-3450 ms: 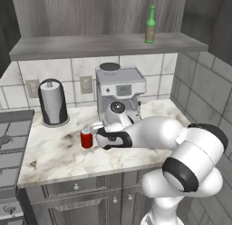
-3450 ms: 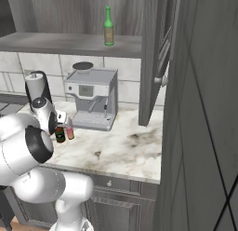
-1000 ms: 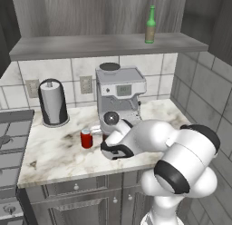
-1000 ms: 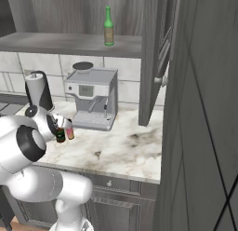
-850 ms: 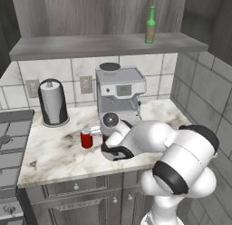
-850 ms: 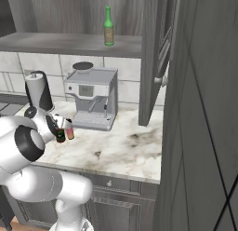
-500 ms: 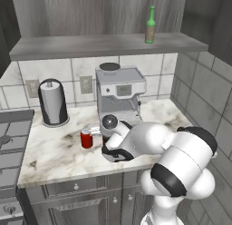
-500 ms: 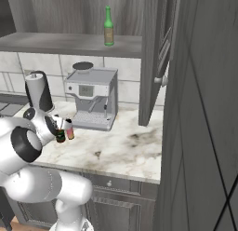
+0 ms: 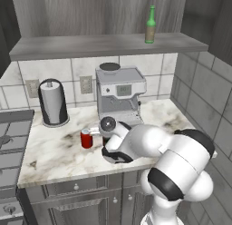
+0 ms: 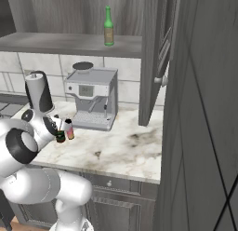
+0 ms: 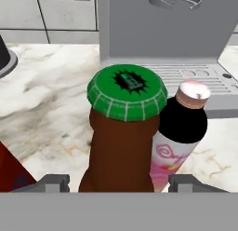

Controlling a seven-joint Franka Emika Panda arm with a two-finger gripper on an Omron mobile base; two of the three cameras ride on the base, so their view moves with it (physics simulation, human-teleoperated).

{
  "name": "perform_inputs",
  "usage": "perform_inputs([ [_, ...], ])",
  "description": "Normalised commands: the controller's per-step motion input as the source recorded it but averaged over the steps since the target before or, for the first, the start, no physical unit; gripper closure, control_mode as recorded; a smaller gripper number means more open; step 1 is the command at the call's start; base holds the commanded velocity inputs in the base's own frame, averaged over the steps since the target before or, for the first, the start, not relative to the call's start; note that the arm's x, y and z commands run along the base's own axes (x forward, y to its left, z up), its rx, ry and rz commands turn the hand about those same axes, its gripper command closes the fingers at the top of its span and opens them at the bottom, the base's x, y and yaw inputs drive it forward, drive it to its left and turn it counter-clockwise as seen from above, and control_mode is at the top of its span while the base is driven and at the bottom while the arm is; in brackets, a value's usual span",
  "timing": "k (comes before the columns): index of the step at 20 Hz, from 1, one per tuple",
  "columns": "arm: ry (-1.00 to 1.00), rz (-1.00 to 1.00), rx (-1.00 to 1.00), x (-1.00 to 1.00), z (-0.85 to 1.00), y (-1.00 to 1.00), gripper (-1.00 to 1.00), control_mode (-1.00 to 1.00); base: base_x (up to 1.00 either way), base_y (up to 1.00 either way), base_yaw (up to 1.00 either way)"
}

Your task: Sort all alcoholic drinks to one cabinet, and non-alcoholic drinks to the other.

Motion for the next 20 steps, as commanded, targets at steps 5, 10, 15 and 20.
perform_inputs([
  [5, 0.00, -0.02, 0.00, 0.00, 0.00, -0.05, 1.00, -1.00, 0.00, 0.00, 0.00],
  [10, 0.03, -0.01, 0.00, 0.00, 0.06, -0.09, 1.00, -1.00, 0.00, 0.00, 0.00],
  [15, 0.05, -0.01, 0.00, 0.00, 0.11, -0.08, 1.00, -1.00, 0.00, 0.00, 0.00],
  [20, 0.04, 0.00, 0.01, 0.00, 0.24, -0.06, 1.00, -1.00, 0.00, 0.00, 0.00],
])
